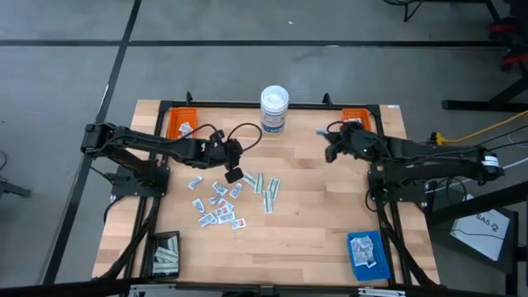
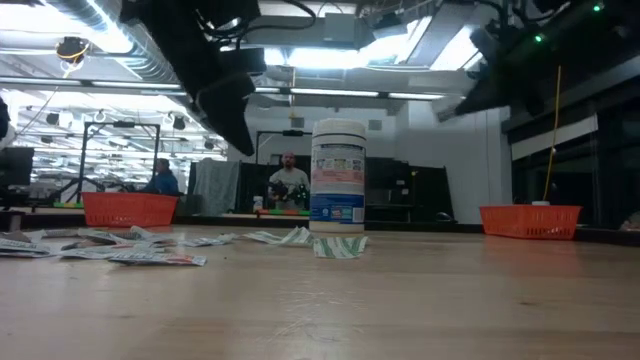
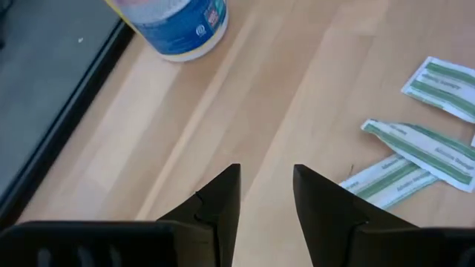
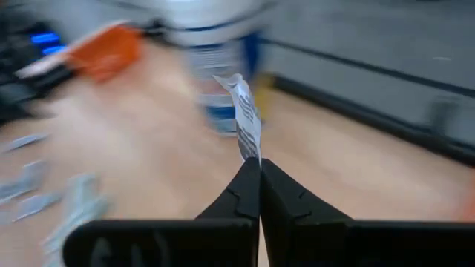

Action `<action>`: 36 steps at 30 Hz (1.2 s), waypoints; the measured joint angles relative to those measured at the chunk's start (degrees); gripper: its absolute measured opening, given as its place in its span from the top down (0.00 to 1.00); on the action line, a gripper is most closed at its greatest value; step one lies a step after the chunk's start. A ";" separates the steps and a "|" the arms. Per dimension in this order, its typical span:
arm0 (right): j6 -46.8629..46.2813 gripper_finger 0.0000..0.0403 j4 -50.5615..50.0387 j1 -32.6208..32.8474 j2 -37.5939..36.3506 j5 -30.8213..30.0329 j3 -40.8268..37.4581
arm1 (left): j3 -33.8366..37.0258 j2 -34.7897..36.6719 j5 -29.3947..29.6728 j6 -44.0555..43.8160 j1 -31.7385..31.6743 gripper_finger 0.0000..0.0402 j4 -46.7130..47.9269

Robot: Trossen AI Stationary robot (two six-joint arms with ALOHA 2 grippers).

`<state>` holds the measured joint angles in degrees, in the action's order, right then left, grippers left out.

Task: Pick & Place First Aid Supplies
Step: Put the gray towelette pack into the right orange bin

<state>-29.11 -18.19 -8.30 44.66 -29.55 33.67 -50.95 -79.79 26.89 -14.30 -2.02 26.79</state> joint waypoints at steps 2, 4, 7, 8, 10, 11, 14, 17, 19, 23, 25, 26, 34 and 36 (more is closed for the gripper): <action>-2.30 1.00 -4.45 -0.70 -1.56 -4.65 0.00 | 0.40 0.00 -0.03 -0.62 0.26 0.70 0.00; -4.81 1.00 -8.73 -1.47 -2.44 -8.51 0.00 | 0.56 0.00 0.00 -1.12 0.77 0.70 0.04; -7.85 1.00 -13.72 -3.00 -2.75 -12.41 0.00 | 0.56 0.00 -0.02 -1.10 1.47 0.70 -0.02; -8.66 1.00 -15.17 -3.60 -2.73 -13.31 0.00 | 0.56 0.00 -0.02 -1.07 1.65 0.71 -0.02; -10.10 1.00 -17.52 -4.85 -2.71 -14.59 0.00 | 0.56 0.00 -0.02 -1.07 1.92 0.71 -0.02; -10.60 1.00 -18.63 -5.53 -2.73 -14.85 0.00 | 0.56 0.00 -0.01 -1.07 2.04 0.71 -0.02; -11.15 0.99 -20.95 -7.73 -2.70 -15.07 0.00 | 0.56 0.00 0.00 -1.07 2.09 0.72 -0.02; -11.03 0.99 -22.06 -10.04 -2.70 -15.04 0.00 | 0.56 0.00 -0.48 -1.05 2.09 0.72 -0.02; -10.90 0.99 -23.24 -11.53 -2.70 -15.00 0.00 | 0.56 0.00 -1.72 -1.05 2.09 0.72 -0.02; -10.96 0.99 -26.41 -14.23 -2.70 -14.42 0.00 | 0.56 0.00 -3.87 -1.03 2.48 0.72 -0.02; -10.96 0.99 -27.77 -15.38 -2.70 -13.81 0.00 | 0.56 0.00 -4.25 -1.03 3.09 0.72 -0.02; -10.96 0.99 -28.30 -15.86 -2.70 -13.53 0.00 | 0.56 0.00 -4.31 -1.03 3.43 0.72 -0.02; -10.75 0.99 -31.02 -18.53 -2.68 -10.94 0.00 | 0.56 0.00 -7.05 1.92 7.68 0.72 0.01; -10.72 0.99 -31.15 -18.96 -2.68 -10.81 0.00 | 0.56 0.00 -7.80 2.64 9.08 0.72 0.01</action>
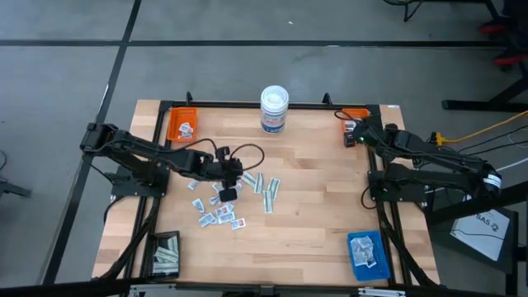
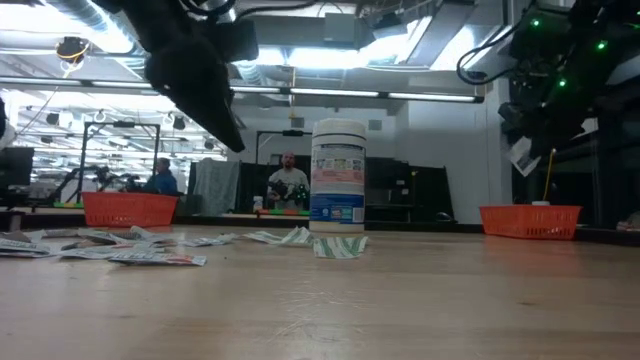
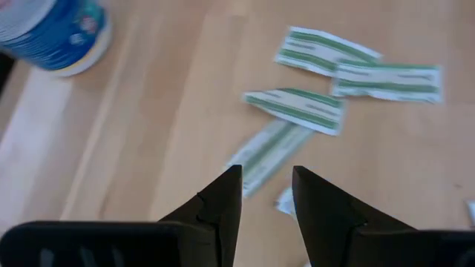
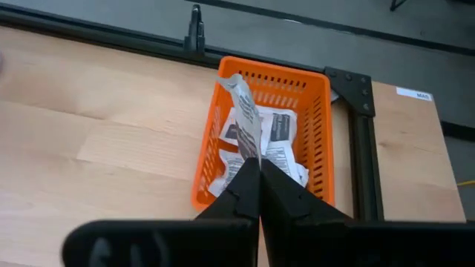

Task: Pick & Place First Aid Supplies
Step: Put the gray towelette pack into the right orange bin

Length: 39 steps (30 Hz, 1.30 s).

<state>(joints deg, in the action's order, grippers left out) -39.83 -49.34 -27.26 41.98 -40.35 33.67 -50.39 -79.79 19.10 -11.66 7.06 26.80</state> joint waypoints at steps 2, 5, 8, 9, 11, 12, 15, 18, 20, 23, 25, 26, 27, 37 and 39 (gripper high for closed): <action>0.36 0.99 0.02 -0.39 0.00 0.07 0.00 | 0.00 0.00 -0.27 0.33 1.42 0.72 0.01; 0.21 0.99 0.02 -0.44 0.00 0.12 0.00 | 0.00 0.00 -0.40 0.44 3.15 0.72 0.01; -0.07 0.99 0.04 -0.42 0.25 1.44 0.00 | 0.00 0.00 -0.30 0.44 4.31 0.72 0.01; -0.07 0.99 0.04 -0.42 0.46 1.61 0.00 | 0.00 0.00 -0.08 0.44 4.58 0.72 0.01; -0.15 0.99 0.12 -0.42 1.32 2.34 -0.02 | 0.00 0.00 0.65 0.45 4.90 0.72 0.01; -0.24 0.99 0.17 -0.42 1.87 2.77 -0.02 | 0.00 0.00 0.92 0.46 4.99 0.72 0.01; -0.53 0.99 0.19 -0.40 3.90 3.79 -0.02 | 0.00 0.00 1.35 0.46 4.95 0.72 0.01; -0.66 0.99 0.19 -0.40 6.15 4.06 -0.04 | 0.00 0.00 1.37 0.46 4.95 0.72 0.01; -0.68 0.99 0.23 -0.40 7.37 3.98 -0.04 | 0.00 0.00 1.37 0.46 4.95 0.72 0.01; -0.68 0.99 0.22 -0.42 8.72 2.50 -0.04 | 0.00 0.00 1.35 0.46 4.95 0.72 0.01; -0.65 0.99 0.22 -1.07 9.11 2.00 -0.04 | 0.00 0.00 1.37 0.46 4.95 0.72 0.01; -0.50 0.99 0.21 -1.69 9.18 2.00 -0.04 | 0.00 0.00 1.37 0.46 4.95 0.72 0.01; -0.40 0.99 0.19 -2.33 9.20 1.98 -0.04 | 0.00 0.00 1.37 0.46 4.95 0.72 0.01; 1.28 0.93 0.28 -8.45 9.20 1.37 -0.04 | 0.00 0.00 1.37 0.46 4.95 0.72 0.01; 1.28 0.90 0.19 -9.22 9.20 1.35 -0.04 | 0.00 0.00 1.37 0.46 4.95 0.72 0.01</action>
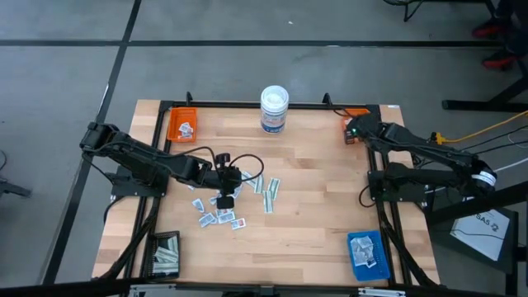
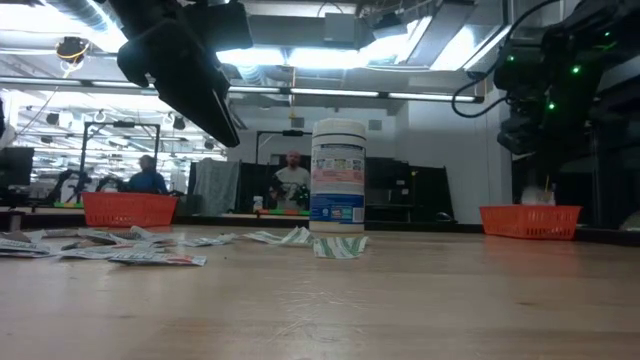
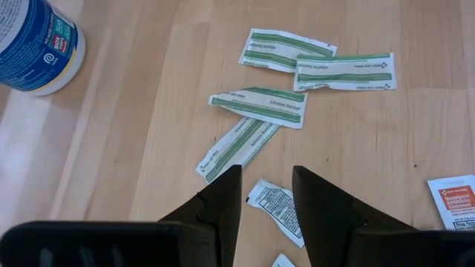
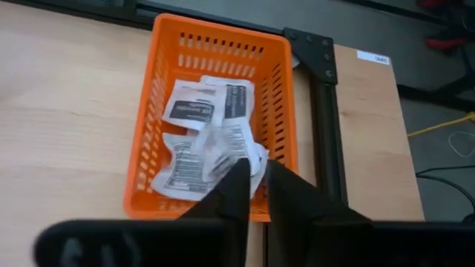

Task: Pick & Place First Aid Supplies
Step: Put the gray towelette pack into the right orange bin, then put the orange ointment pack into the left orange bin

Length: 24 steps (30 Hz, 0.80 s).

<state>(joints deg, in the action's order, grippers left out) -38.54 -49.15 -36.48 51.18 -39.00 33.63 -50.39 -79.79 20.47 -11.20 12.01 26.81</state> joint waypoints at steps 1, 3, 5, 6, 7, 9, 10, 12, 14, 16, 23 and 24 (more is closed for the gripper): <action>0.00 0.87 0.01 -0.30 0.00 0.00 0.00 | 0.00 0.00 0.02 0.00 0.00 0.72 0.00; 0.00 0.82 0.02 -0.78 0.00 0.00 0.00 | 0.00 0.00 0.00 0.00 0.00 0.72 0.00; 0.00 0.76 0.06 -1.03 -0.01 0.01 0.00 | 0.00 0.00 0.02 0.00 0.00 0.72 0.00; 0.04 0.72 0.16 -1.08 0.00 0.01 0.00 | 0.00 0.00 0.02 0.00 0.00 0.72 0.00; 0.41 0.69 0.39 -1.08 -0.02 0.00 0.00 | 0.00 0.00 0.02 0.00 0.00 0.72 0.00; 1.73 0.64 1.42 -1.08 -0.02 0.07 0.00 | 0.00 0.00 0.02 0.00 0.00 0.72 0.01; 2.04 0.62 2.16 -1.08 -0.02 0.17 0.00 | 0.00 0.00 0.02 0.00 0.00 0.72 0.01; 3.76 0.58 3.93 -1.08 -0.02 1.37 0.00 | 0.00 0.00 0.02 -0.02 0.00 0.72 0.00; 6.54 0.55 6.42 -1.08 -0.02 4.30 0.00 | 0.00 0.00 0.02 0.00 0.00 0.72 0.00; 9.15 0.54 9.46 -0.57 -0.02 7.57 0.00 | 0.00 0.00 0.02 -0.02 0.00 0.72 0.00; 14.92 0.53 18.67 6.29 -1.64 12.01 0.00 | 0.00 0.00 -0.94 -0.04 0.00 0.72 0.00; 15.25 0.53 19.24 7.80 -2.10 12.02 -0.02 | 0.00 0.00 -0.96 -0.04 0.00 0.72 0.00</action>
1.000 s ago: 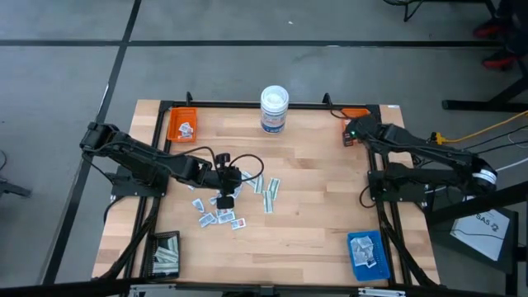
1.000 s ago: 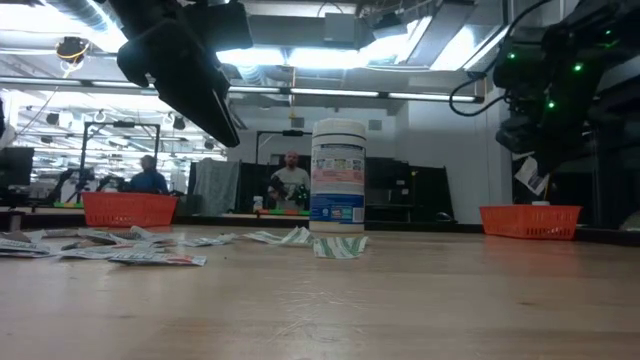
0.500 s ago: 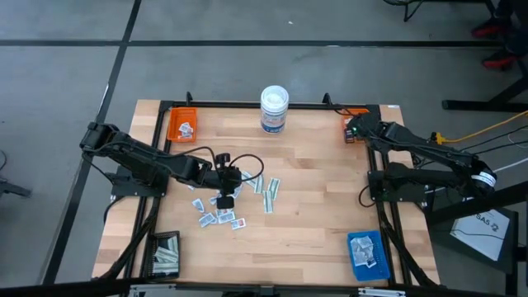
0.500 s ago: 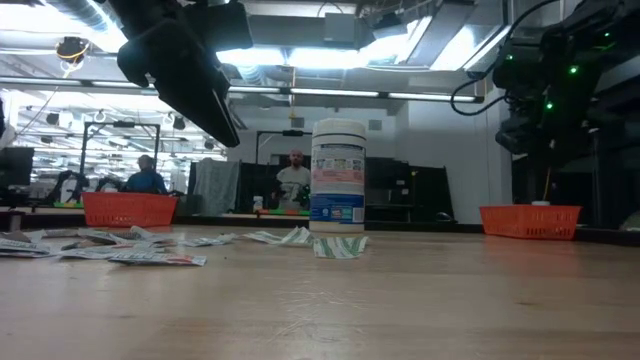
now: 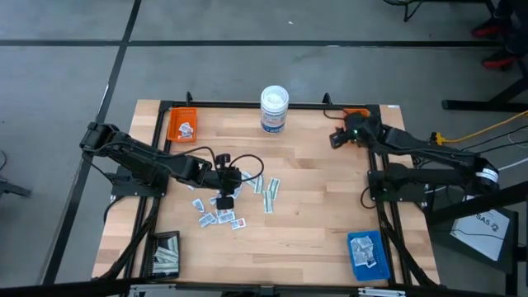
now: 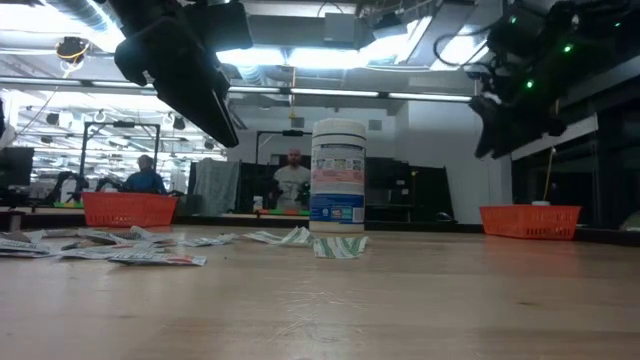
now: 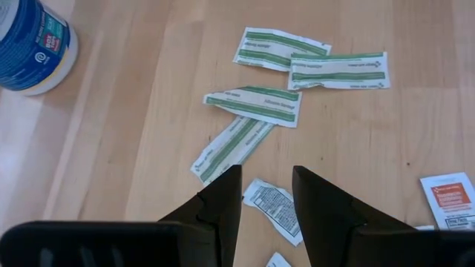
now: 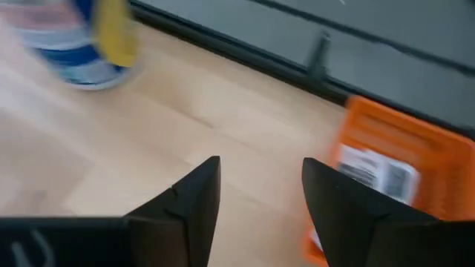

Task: Pick & Place First Aid Supplies
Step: Put the orange ointment pack into the left orange bin

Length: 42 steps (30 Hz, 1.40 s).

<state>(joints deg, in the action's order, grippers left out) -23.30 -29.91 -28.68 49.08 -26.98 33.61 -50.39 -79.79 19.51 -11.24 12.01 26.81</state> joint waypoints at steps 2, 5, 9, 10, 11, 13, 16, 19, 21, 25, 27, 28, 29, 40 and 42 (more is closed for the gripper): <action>1.21 0.53 1.75 3.04 -1.03 0.00 -0.63 | 0.00 -0.01 -0.06 0.00 0.00 0.72 0.00; 3.93 0.53 5.69 8.28 -3.11 0.26 -2.90 | 0.00 -0.02 -0.09 0.00 0.00 0.72 0.00; 8.92 0.53 14.26 14.68 -7.01 5.47 -7.24 | 0.00 0.00 -0.11 -0.15 0.00 0.72 0.00; 10.39 0.53 17.23 15.95 -8.12 7.45 -8.60 | 0.00 0.00 -0.13 -0.16 0.00 0.72 0.00; 11.91 0.53 20.41 17.09 -9.09 9.37 -9.86 | 0.00 -0.02 -0.21 -0.16 0.00 0.72 -0.01; 15.10 0.53 28.13 19.09 -11.08 13.34 -12.62 | 0.00 -0.02 -0.95 -0.18 0.00 0.72 0.00; 19.62 0.53 38.06 21.01 -13.32 20.44 -16.51 | 0.00 -0.02 -1.60 -0.18 0.00 0.72 0.00; 21.77 0.53 46.02 22.04 -15.07 27.61 -20.22 | 0.00 -0.02 -1.64 -0.18 0.00 0.72 0.00; 22.11 0.53 50.03 22.43 -15.98 30.78 -22.52 | 0.00 -0.02 -1.62 -0.16 0.00 0.72 0.00; 20.63 0.53 53.99 22.66 -18.14 32.80 -26.15 | 0.00 -0.02 -1.62 -0.16 0.00 0.72 -0.01; 19.43 0.53 54.03 22.65 -19.53 32.75 -27.49 | 0.00 -0.02 -1.64 -0.18 0.00 0.72 -0.01; 19.27 0.53 53.97 22.65 -20.37 32.72 -27.96 | 0.00 -0.02 -1.64 -0.33 0.00 0.72 0.00; 19.26 0.53 53.97 22.64 -21.38 32.66 -28.35 | 0.00 -0.02 -1.64 -0.71 0.00 0.72 0.00; 19.18 0.53 52.63 22.64 -31.79 32.59 -33.31 | 0.00 -0.02 -2.74 -3.45 0.00 0.72 0.05; 19.03 0.53 51.13 22.62 -33.63 32.60 -33.29 | 0.00 -0.02 -4.32 -5.09 -0.17 0.72 0.43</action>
<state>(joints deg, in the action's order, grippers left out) -4.27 21.22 -6.07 15.44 5.61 0.32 -50.39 -79.81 15.19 -16.34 11.84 27.23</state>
